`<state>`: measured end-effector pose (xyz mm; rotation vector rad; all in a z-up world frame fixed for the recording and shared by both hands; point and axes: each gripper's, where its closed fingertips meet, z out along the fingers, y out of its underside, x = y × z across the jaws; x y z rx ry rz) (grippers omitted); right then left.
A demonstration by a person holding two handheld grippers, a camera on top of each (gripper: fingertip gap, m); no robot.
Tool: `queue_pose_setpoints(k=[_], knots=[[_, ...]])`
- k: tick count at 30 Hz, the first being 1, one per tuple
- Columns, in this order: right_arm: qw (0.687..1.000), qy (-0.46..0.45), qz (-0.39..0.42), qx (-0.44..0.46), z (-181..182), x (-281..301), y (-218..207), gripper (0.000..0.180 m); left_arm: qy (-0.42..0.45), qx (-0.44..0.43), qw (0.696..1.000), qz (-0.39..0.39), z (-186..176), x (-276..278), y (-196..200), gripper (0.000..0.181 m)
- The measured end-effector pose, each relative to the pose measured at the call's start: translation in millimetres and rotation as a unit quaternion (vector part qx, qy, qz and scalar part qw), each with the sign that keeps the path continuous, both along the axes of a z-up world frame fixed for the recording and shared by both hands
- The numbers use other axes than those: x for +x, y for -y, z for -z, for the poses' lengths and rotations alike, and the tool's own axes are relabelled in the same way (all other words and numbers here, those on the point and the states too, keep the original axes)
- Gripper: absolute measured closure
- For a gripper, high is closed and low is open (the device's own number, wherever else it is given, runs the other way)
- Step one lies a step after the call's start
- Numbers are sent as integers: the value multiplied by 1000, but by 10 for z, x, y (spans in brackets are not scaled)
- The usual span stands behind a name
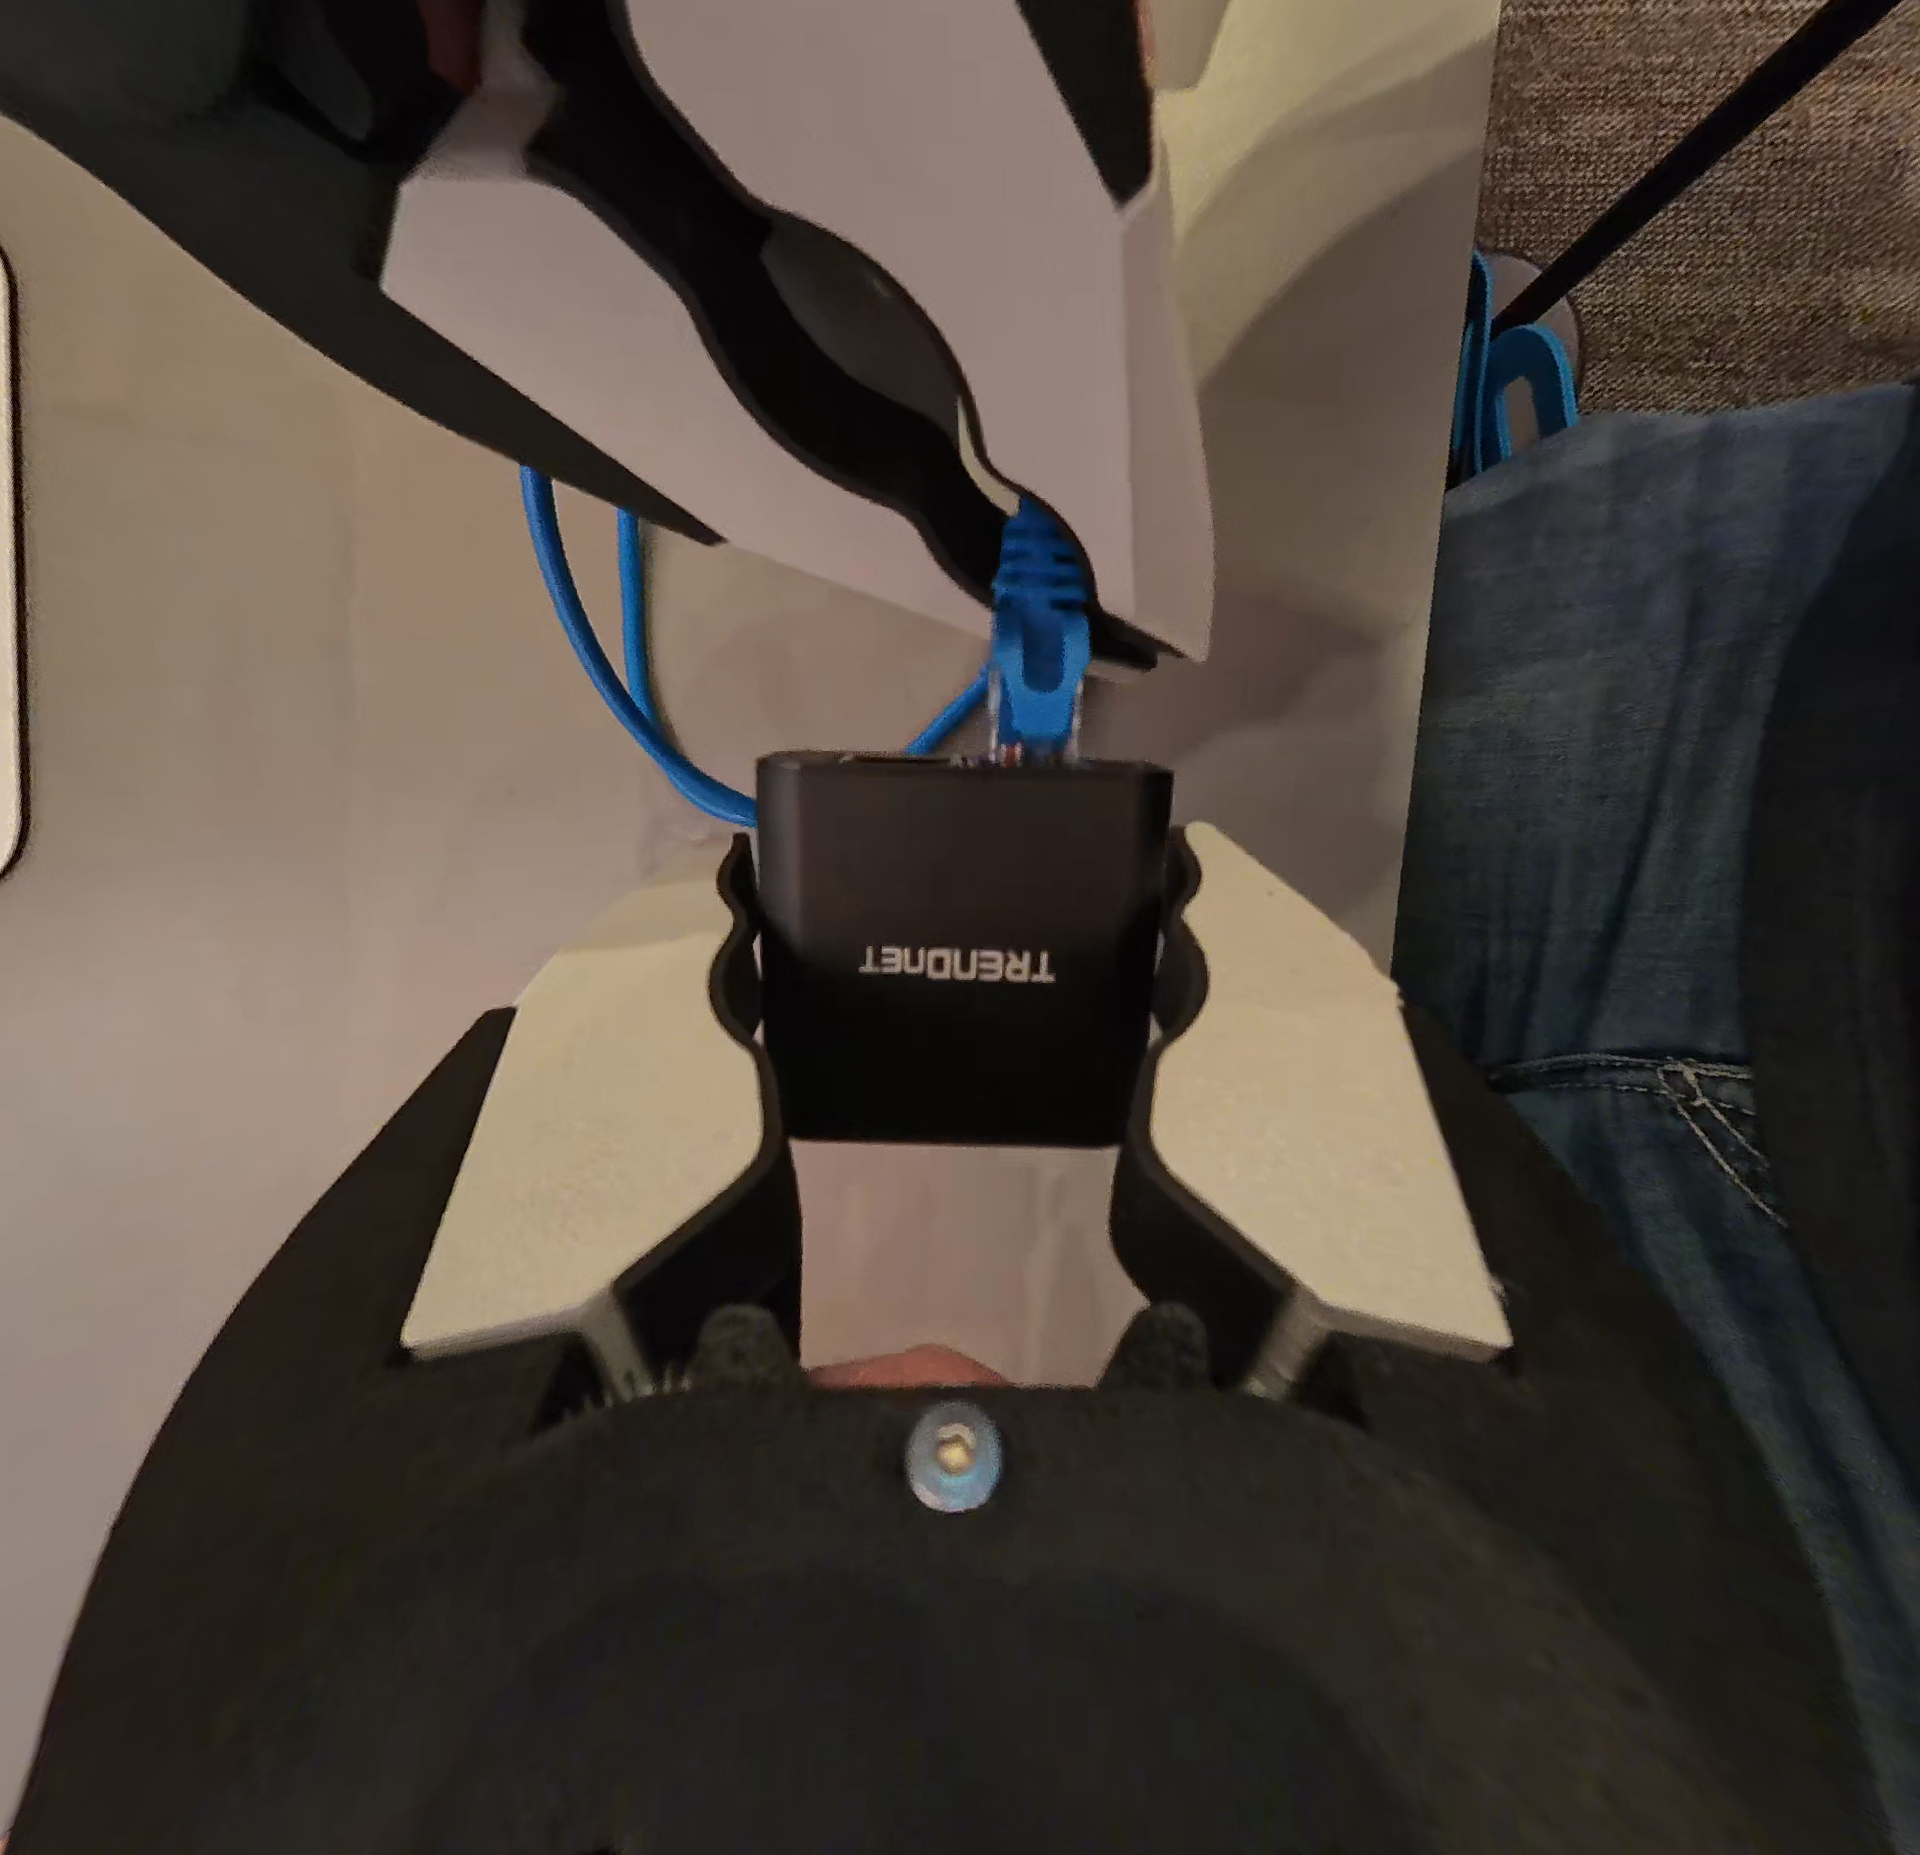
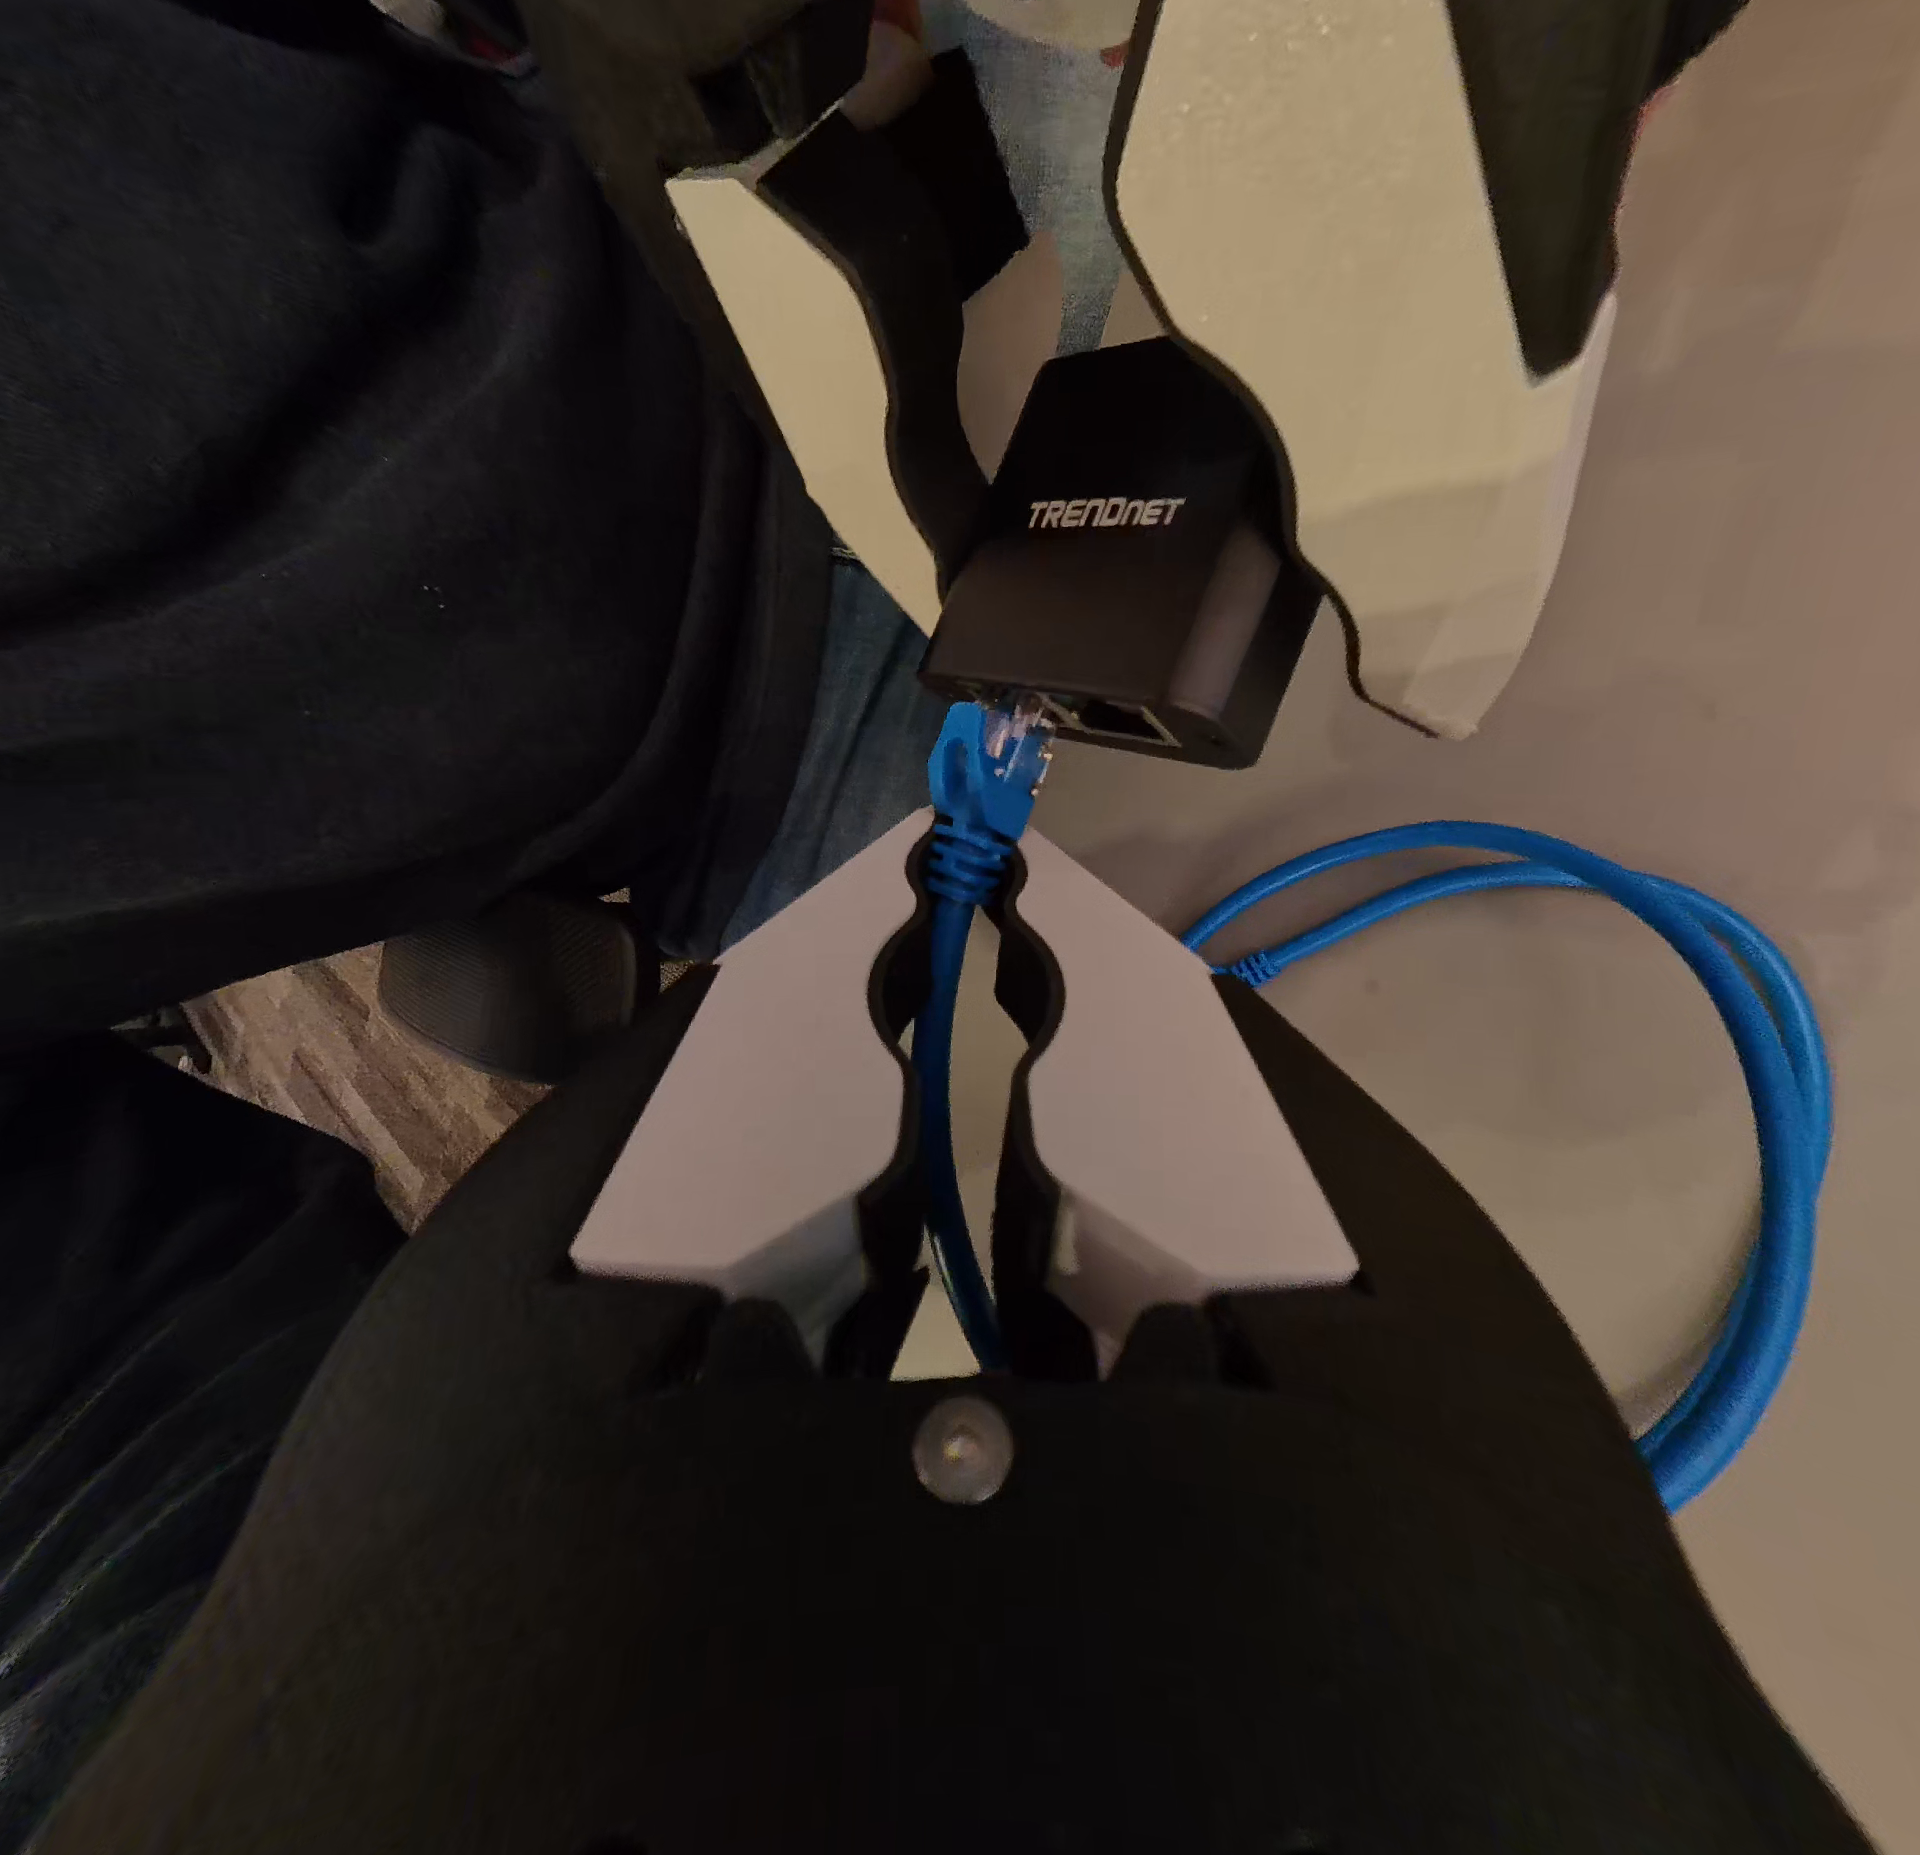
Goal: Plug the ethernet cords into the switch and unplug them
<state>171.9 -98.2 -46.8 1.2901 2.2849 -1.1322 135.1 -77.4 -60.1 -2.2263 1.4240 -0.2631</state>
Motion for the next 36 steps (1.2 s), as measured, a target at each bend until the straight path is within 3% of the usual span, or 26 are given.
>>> queue_pose_setpoints(k=[22, 28, 36], knots=[[1000, 6, 1, 3, 27, -54, 75, 176, -82, -17, 996, 14, 107, -16, 11, 107], [1000, -13, 16, 0, 17, -80, 44, 174, -54, -33, 998, 6, 97, 3, -1, 107], [986, -116, 107, 60, -144, -177, -262, 151, -27, -66, 997, -8, 69, -41, -17, 106]])
